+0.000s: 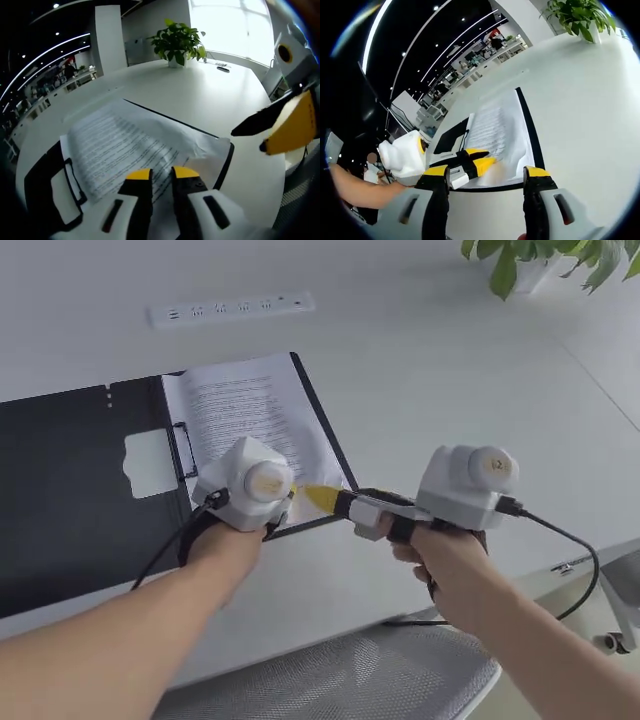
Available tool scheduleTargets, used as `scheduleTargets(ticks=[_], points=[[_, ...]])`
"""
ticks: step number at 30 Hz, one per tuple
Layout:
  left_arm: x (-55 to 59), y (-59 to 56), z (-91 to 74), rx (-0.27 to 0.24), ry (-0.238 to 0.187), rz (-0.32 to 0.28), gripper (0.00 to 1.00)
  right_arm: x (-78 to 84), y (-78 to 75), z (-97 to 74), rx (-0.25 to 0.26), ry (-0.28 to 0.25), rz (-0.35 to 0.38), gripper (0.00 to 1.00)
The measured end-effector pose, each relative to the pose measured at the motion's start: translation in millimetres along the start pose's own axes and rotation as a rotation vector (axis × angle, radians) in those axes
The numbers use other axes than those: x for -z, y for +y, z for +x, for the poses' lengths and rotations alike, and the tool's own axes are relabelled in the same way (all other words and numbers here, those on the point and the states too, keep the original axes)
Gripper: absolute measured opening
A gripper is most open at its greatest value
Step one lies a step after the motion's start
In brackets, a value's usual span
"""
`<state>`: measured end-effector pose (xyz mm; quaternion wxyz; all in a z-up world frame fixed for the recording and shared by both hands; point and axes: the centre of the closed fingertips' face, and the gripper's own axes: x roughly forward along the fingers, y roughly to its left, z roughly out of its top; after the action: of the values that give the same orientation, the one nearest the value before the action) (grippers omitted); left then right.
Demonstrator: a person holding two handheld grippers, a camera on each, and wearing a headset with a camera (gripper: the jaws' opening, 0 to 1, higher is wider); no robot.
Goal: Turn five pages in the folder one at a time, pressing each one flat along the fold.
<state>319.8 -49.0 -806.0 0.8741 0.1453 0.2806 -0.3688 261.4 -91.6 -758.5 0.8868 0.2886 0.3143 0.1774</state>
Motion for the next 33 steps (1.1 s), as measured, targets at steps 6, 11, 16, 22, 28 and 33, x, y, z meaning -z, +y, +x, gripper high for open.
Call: scheduleTargets(ticks=[6, 11, 16, 22, 28, 33], points=[[0.5, 0.4, -0.1, -0.004, -0.002, -0.009, 0.13, 3.0, -11.6, 9.2, 0.022, 0.010, 0.044, 0.47], [0.7, 0.2, 0.0, -0.003, -0.002, -0.016, 0.13, 6.9, -19.8, 12.9, 0.043, 0.021, 0.081, 0.40], [0.6, 0.5, -0.1, -0.003, -0.006, -0.021, 0.13, 10.1, -26.4, 15.3, 0.065, 0.030, 0.087, 0.33], [1.1, 0.6, 0.1, -0.004, -0.007, -0.025, 0.13, 9.4, -34.0, 18.7, 0.083, 0.031, 0.109, 0.21], [1.3, 0.7, 0.1, -0.003, -0.005, -0.029, 0.13, 10.2, -40.3, 21.6, 0.101, 0.043, 0.116, 0.09], [1.5, 0.5, 0.0, -0.003, -0.004, -0.032, 0.13, 10.6, -43.6, 21.0, 0.115, 0.046, 0.119, 0.03]])
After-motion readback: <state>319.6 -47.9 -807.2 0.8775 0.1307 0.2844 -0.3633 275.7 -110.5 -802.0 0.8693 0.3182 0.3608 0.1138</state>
